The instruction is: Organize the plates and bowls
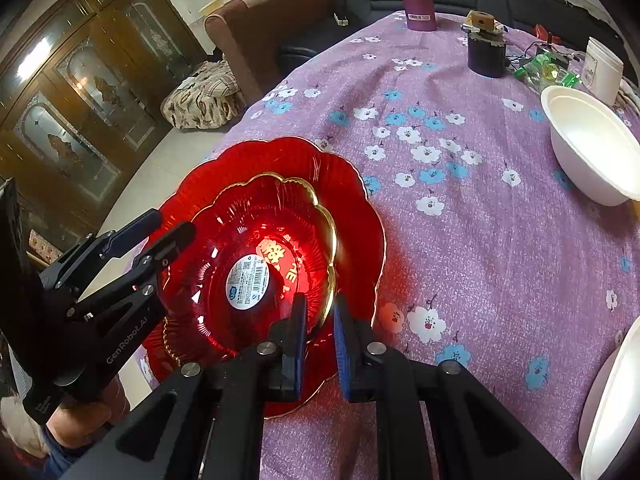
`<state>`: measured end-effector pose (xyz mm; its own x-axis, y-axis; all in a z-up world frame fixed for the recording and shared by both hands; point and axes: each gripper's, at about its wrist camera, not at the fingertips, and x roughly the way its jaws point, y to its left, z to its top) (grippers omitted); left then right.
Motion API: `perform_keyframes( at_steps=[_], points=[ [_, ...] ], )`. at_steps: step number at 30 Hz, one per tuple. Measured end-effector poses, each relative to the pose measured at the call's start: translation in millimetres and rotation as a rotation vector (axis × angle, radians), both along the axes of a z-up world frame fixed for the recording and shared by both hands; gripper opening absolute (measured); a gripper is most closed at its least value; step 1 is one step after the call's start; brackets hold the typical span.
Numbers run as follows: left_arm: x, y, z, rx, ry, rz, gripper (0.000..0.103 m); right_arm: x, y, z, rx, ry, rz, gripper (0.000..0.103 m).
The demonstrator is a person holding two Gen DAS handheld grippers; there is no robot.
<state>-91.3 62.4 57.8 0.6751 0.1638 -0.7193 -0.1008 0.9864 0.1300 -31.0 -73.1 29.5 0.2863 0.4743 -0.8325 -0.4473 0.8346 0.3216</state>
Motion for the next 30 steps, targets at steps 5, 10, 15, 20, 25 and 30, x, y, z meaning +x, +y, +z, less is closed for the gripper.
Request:
perform_keyframes(
  at_steps=[5, 10, 15, 20, 25, 30],
  points=[
    [-0.4, -2.3, 2.2, 0.008, -0.007, -0.002, 0.043, -0.1, -3.4, 0.8, 0.008, 0.007, -0.002, 0.015],
    [-1.3, -4.3, 3.8, 0.013, -0.012, -0.004, 0.043, -1.3, -4.6, 3.3, 0.010, 0.006, -0.002, 0.015],
    [-1.9, -5.8, 5.7, 0.018, -0.017, -0.007, 0.044, -0.5, -6.0, 7.0, 0.013, -0.002, -0.004, 0.015],
    [-2.4, -6.2, 6.7, 0.022, -0.022, -0.008, 0.044, -1.1, -5.9, 7.2, 0.010, -0.005, -0.002, 0.015],
    [-2.5, -6.2, 6.7, 0.021, -0.023, -0.006, 0.046, -5.9, -4.1, 10.9, -0.031, -0.056, -0.009, 0.015],
    [-2.6, -6.0, 7.0, 0.019, -0.024, -0.006, 0.047, -7.9, -5.6, 16.4, -0.042, -0.092, -0.010, 0.015]
  ],
)
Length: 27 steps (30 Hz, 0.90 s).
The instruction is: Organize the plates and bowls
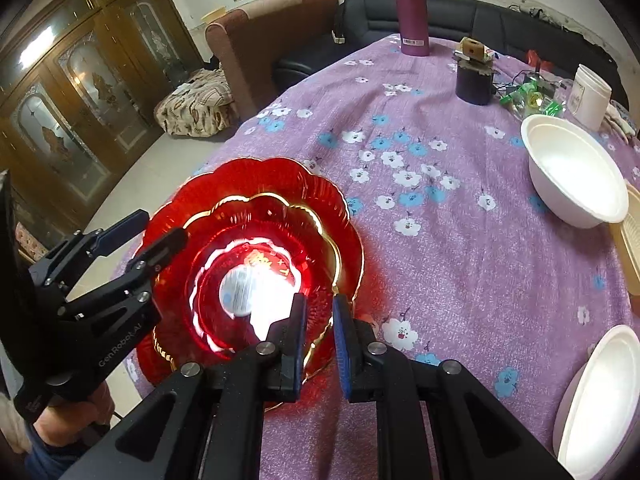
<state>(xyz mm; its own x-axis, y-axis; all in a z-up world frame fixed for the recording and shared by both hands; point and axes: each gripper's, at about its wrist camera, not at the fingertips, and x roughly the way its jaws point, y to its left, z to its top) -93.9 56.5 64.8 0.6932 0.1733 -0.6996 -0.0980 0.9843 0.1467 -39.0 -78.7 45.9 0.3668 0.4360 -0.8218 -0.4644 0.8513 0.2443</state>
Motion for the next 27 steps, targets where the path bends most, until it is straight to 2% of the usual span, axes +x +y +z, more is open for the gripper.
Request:
perform_keyframes(
  at_steps=[9, 15, 18, 23, 27],
  points=[
    [-4.6, -10.7, 5.2, -0.031, -0.019, -0.024, 0.049, -3.8, -16.9, -0.7, 0.021, -0.001, -0.036, 0.015],
    [-5.7, -41.0, 7.0, -0.036, -0.024, -0.080, 0.051, -13.5, -51.7, -1.7, 0.014, -0.036, -0.125, 0.027],
    [-5.8, -62.5, 9.3, -0.033, -0.027, -0.121, 0.051, -22.4, -69.4, 2.0, -0.012, -0.082, -0.169, 0.028],
    [-3.6, -100.8, 10.4, -0.027, -0.019, -0.189, 0.052, -34.6, -98.2, 11.9, -0.001, -0.131, -0.207, 0.032],
    [-2.8, -129.2, 8.6, -0.027, -0.009, -0.237, 0.052, -45.0, -125.5, 18.9, 0.024, -0.168, -0.247, 0.042]
  ],
)
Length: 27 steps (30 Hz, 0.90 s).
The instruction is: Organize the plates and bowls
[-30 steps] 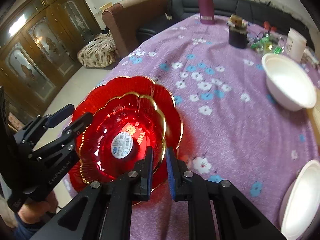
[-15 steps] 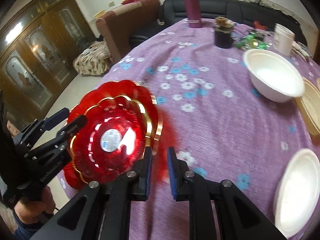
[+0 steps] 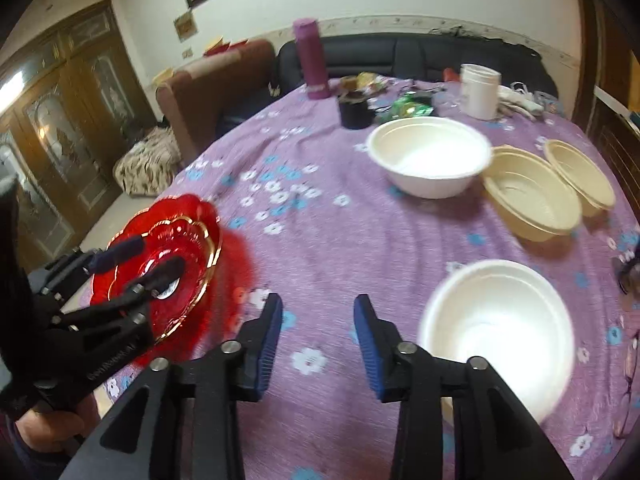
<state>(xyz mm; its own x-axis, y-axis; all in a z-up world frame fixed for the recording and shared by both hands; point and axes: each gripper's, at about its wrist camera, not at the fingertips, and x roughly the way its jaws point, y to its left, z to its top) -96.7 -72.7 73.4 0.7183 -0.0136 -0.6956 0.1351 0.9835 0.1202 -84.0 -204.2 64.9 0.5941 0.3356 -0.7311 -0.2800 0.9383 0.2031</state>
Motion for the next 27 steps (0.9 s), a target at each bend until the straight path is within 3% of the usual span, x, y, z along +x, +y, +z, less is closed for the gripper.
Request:
perform_keyframes(
  at_steps=[8, 16, 19, 25, 27],
  points=[
    [1.0, -62.3, -17.5, -0.038, 0.059, -0.100, 0.052, -35.4, -82.8, 4.8, 0.111, -0.037, -0.107, 0.042],
    [16.2, -93.8, -20.5, -0.152, 0.143, -0.176, 0.052, -55.1, -185.1, -10.6, 0.219, -0.007, -0.311, 0.042],
    [20.4, -101.1, -15.2, -0.206, 0.159, -0.203, 0.052, -54.1, -201.7, -19.2, 0.276, 0.021, -0.328, 0.037],
    [32.0, -117.8, -14.4, -0.233, 0.175, -0.243, 0.044, -43.1, -200.0, -32.8, 0.300, 0.058, -0.310, 0.031],
    [36.9, -123.5, -18.6, -0.226, 0.186, -0.252, 0.034, -37.7, -197.1, -36.3, 0.306, 0.067, -0.305, 0.028]
  ],
)
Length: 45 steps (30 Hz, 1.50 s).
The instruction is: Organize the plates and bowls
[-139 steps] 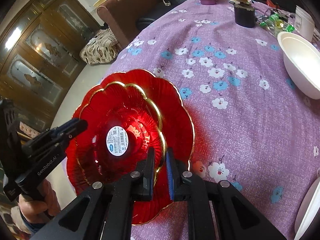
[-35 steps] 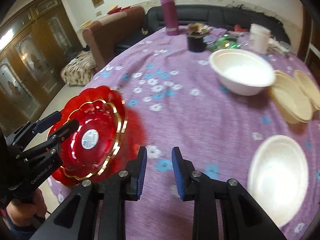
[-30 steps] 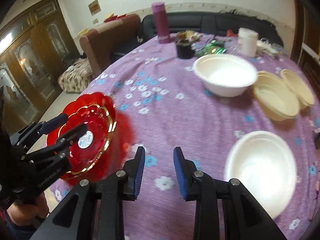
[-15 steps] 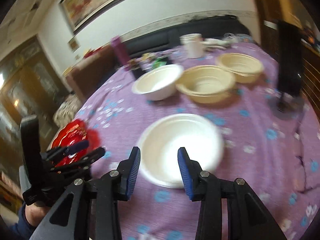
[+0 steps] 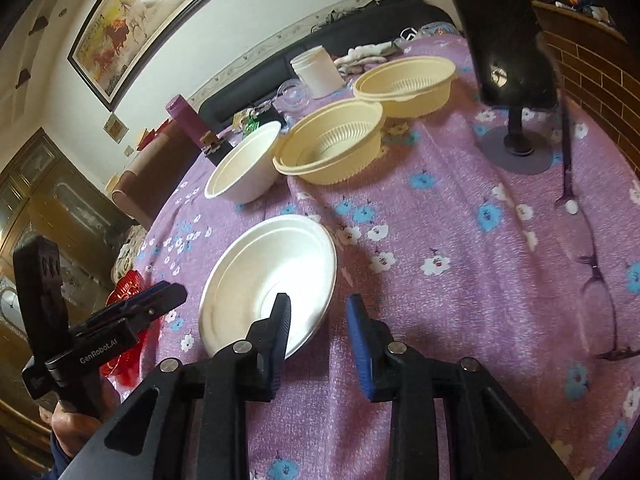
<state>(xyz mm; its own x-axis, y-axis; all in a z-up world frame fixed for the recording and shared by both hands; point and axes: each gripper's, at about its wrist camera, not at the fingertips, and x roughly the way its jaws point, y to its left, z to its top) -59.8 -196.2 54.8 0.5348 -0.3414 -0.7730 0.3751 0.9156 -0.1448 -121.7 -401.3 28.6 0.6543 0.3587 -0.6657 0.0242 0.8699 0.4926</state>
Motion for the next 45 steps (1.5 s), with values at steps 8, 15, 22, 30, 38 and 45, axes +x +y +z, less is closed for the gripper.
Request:
perform_keyframes(
  at_steps=[8, 15, 22, 30, 38, 45],
  points=[
    [-8.6, -20.4, -6.2, 0.041, -0.043, -0.069, 0.014, 5.5, 7.7, -9.2, -0.003, 0.022, 0.012, 0.015],
    [-13.4, -11.9, -5.7, 0.006, -0.036, -0.065, 0.014, 5.1, 19.7, -2.3, -0.021, 0.007, 0.025, 0.014],
    [0.2, 14.0, -9.6, -0.048, 0.011, -0.001, 0.051, 10.3, 17.2, -7.2, -0.021, 0.030, 0.006, 0.014],
    [-0.1, -11.5, -18.6, -0.005, -0.002, -0.049, 0.018, 11.9, 22.7, -6.9, -0.051, 0.028, 0.008, 0.014],
    [-11.7, -0.9, -7.5, 0.016, -0.067, -0.028, 0.018, 11.6, 30.6, -4.2, -0.055, 0.029, 0.020, 0.014],
    [-18.5, 17.9, -8.2, 0.007, -0.067, -0.002, 0.018, 11.5, 48.6, 1.5, -0.075, 0.018, 0.054, 0.014]
  ],
)
